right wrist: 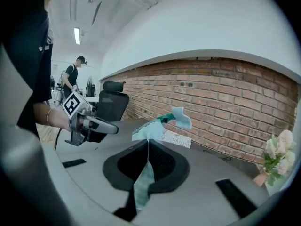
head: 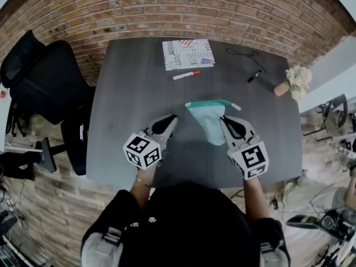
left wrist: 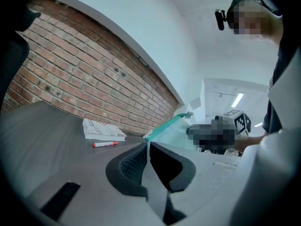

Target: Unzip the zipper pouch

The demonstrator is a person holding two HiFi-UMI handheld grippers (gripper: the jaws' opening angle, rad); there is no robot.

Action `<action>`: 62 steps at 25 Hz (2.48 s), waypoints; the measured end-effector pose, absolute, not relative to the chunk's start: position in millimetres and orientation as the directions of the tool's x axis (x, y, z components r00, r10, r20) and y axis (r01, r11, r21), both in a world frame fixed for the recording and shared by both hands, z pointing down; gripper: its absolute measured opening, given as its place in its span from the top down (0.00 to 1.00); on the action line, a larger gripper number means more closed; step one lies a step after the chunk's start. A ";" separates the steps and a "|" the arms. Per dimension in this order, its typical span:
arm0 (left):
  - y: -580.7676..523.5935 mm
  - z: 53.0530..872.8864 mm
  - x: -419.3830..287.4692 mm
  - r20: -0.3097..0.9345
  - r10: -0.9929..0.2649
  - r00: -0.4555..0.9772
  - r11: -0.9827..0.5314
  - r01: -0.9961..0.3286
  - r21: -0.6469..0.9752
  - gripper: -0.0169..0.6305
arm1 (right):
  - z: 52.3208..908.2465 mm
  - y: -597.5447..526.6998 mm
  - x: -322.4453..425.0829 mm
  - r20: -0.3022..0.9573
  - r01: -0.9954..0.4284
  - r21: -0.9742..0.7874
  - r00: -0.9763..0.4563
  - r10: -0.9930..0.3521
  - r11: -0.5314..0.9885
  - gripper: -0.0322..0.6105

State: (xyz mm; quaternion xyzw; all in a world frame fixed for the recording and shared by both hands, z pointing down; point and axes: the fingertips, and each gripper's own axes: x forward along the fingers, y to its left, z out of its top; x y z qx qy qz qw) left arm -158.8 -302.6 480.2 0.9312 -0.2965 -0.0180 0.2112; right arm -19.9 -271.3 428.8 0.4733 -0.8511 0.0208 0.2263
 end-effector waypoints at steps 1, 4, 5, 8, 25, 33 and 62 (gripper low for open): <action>-299.8 480.1 -160.5 0.084 -0.557 0.826 -0.733 -0.537 0.417 0.96 | 424.2 -267.6 -22.5 0.392 -0.814 0.177 -0.457 -0.798 0.553 0.94; -292.8 478.2 -164.2 0.060 -0.551 0.832 -0.729 -0.516 0.450 0.96 | 412.2 -256.7 -28.9 0.373 -0.810 0.175 -0.472 -0.799 0.560 0.94; -291.1 477.1 -164.9 0.055 -0.548 0.834 -0.730 -0.510 0.455 0.96 | 408.3 -254.0 -31.4 0.367 -0.807 0.174 -0.479 -0.797 0.564 0.94; -284.8 477.1 -166.0 0.055 -0.525 0.850 -0.739 -0.486 0.466 0.86 | 398.0 -246.2 -40.1 0.340 -0.794 0.173 -0.507 -0.792 0.583 0.94; -273.6 429.9 -182.0 -0.276 -0.460 0.844 -0.743 -0.195 0.640 0.65 | 375.1 -222.4 -86.6 0.182 -0.672 0.110 -0.711 -0.679 0.733 0.94; -261.8 423.0 -173.2 -0.230 -0.423 0.876 -0.802 -0.244 0.545 0.92 | 404.2 -229.7 -70.4 0.215 -0.729 0.027 -0.664 -0.717 0.684 0.94; -244.1 479.3 -137.3 0.404 -0.556 0.727 -0.823 -0.410 -0.394 0.96 | 433.4 -230.7 -156.1 0.405 -0.651 0.125 -0.655 -0.638 0.749 0.82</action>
